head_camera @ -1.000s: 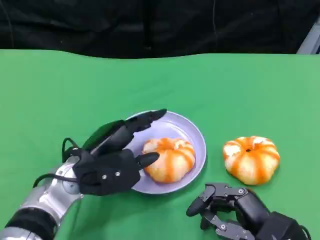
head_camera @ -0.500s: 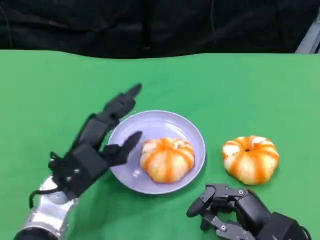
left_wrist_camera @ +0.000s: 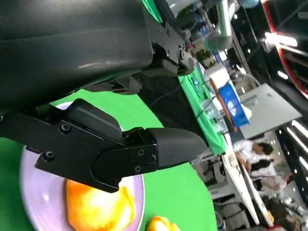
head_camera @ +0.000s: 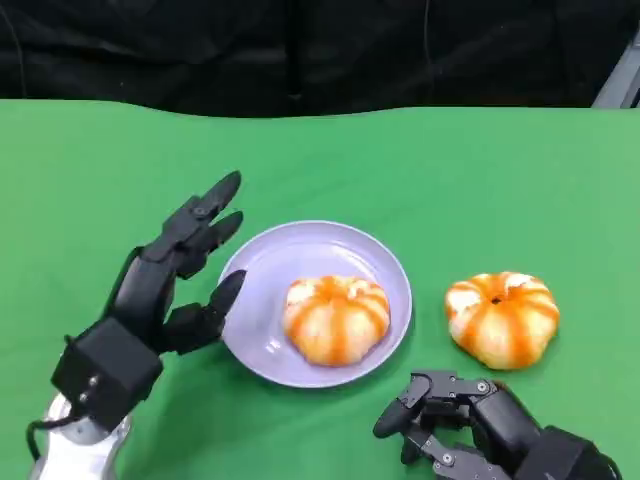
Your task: Grasp the bread from the table and place it into the plate.
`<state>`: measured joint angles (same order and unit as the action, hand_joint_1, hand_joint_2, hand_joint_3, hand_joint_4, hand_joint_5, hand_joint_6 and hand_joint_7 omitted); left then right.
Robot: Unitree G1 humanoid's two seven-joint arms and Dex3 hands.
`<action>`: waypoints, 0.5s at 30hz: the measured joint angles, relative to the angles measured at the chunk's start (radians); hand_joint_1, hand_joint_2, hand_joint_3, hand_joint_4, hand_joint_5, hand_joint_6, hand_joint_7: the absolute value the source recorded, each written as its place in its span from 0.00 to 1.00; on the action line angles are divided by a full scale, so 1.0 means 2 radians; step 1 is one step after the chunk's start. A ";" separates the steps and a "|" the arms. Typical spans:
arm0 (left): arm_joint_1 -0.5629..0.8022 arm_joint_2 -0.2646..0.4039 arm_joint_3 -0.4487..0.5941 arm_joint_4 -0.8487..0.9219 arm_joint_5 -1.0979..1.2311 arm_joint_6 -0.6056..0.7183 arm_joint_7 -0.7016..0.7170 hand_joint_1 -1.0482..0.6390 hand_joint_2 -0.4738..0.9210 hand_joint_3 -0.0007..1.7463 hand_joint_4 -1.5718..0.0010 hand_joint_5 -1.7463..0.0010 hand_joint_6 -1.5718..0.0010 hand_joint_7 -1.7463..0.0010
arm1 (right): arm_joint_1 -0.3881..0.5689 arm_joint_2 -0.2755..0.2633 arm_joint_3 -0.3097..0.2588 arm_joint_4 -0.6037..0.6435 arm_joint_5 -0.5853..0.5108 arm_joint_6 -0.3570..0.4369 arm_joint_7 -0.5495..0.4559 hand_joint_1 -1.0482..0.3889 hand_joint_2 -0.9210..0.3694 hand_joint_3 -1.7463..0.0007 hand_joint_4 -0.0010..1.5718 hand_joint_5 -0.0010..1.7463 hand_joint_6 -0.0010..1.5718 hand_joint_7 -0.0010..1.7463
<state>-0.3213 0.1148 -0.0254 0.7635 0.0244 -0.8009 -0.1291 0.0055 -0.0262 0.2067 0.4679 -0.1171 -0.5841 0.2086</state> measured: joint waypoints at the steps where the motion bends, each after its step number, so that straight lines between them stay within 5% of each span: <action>1: 0.005 0.000 0.004 0.000 -0.002 0.000 0.000 0.19 1.00 0.38 0.70 0.98 0.80 0.99 | 0.000 0.000 0.000 0.001 0.000 -0.001 0.000 0.63 0.00 0.74 0.46 0.82 0.53 0.54; 15: 0.014 -0.001 0.019 0.000 -0.007 -0.004 0.000 0.19 1.00 0.38 0.70 0.99 0.79 0.99 | -0.001 -0.001 -0.001 0.003 0.000 -0.005 0.000 0.63 0.00 0.75 0.46 0.81 0.53 0.53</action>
<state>-0.2928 0.1130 0.0122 0.7636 0.0099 -0.8095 -0.1292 0.0044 -0.0284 0.2048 0.4743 -0.1170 -0.5935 0.2093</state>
